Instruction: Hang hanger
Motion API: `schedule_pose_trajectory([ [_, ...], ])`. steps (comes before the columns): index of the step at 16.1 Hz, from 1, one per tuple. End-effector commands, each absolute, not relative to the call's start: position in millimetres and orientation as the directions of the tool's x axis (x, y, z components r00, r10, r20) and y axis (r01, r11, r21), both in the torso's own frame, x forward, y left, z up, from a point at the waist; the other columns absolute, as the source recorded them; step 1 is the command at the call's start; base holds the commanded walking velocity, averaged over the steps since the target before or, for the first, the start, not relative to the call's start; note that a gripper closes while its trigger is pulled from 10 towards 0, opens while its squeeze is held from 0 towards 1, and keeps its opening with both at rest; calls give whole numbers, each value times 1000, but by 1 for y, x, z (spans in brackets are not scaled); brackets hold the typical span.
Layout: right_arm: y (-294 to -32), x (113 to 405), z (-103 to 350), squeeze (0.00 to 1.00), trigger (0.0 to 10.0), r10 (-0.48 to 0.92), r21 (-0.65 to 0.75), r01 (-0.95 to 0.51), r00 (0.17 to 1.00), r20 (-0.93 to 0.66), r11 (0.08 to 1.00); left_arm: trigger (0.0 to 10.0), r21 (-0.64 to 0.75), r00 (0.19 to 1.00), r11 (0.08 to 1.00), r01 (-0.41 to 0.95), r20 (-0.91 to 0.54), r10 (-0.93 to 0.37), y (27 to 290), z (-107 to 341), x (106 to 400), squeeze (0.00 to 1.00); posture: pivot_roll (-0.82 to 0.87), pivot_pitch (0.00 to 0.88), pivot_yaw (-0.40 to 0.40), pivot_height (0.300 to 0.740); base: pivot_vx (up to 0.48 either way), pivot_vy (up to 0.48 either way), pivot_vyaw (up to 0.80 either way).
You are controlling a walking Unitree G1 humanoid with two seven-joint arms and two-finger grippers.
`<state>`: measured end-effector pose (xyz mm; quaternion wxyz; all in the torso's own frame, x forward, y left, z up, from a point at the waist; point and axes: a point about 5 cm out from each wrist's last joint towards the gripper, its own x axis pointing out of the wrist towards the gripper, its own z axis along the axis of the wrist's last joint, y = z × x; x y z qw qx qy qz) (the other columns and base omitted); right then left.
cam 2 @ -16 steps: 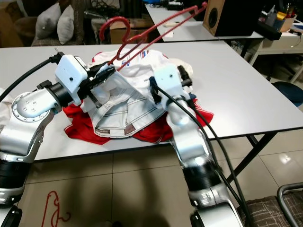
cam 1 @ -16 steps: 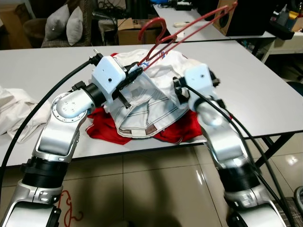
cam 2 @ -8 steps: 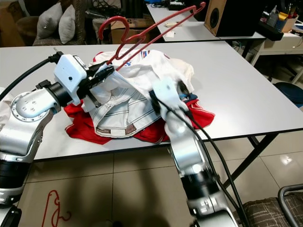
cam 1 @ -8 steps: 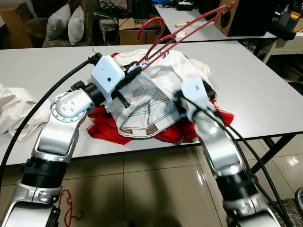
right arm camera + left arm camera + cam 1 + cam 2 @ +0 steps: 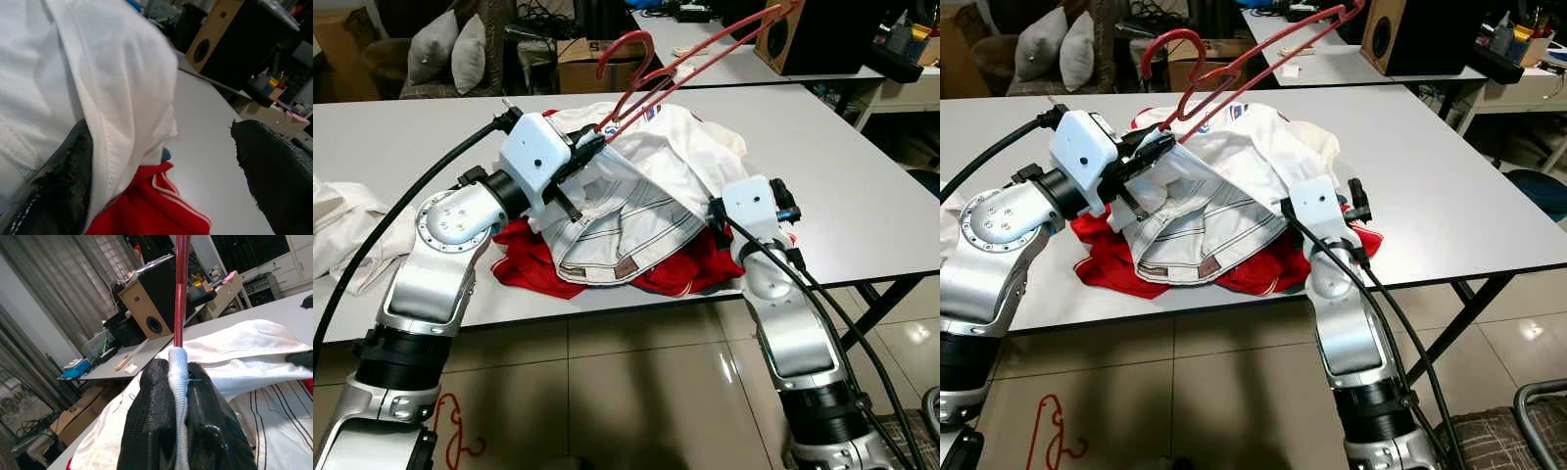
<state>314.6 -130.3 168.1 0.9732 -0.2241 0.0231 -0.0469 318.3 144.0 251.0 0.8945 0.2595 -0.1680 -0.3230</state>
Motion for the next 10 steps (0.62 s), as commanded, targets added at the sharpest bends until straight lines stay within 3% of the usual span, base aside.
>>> schedule_pose_trajectory([
  [1, -139, 313, 173, 0, 9255, -136, -434, 124, 991, 4, 892, 0, 587, 739, 656, 474, 140, -659, 148, 255, 316, 0, 5, 7, 12, 740, 0, 0, 0],
  [2, -144, 311, 171, 0, 0, -146, -425, 129, 989, -6, 896, 0, 587, 740, 657, 473, 139, -658, 148, 255, 316, 0, 5, 8, 12, 740, 0, 0, 0],
  [10, -156, 305, 175, 0, 0, -188, -329, 199, 980, 67, 923, 0, 582, 739, 660, 474, 144, -658, 148, 254, 316, 0, 1, 7, 16, 740, 0, 0, 0],
])
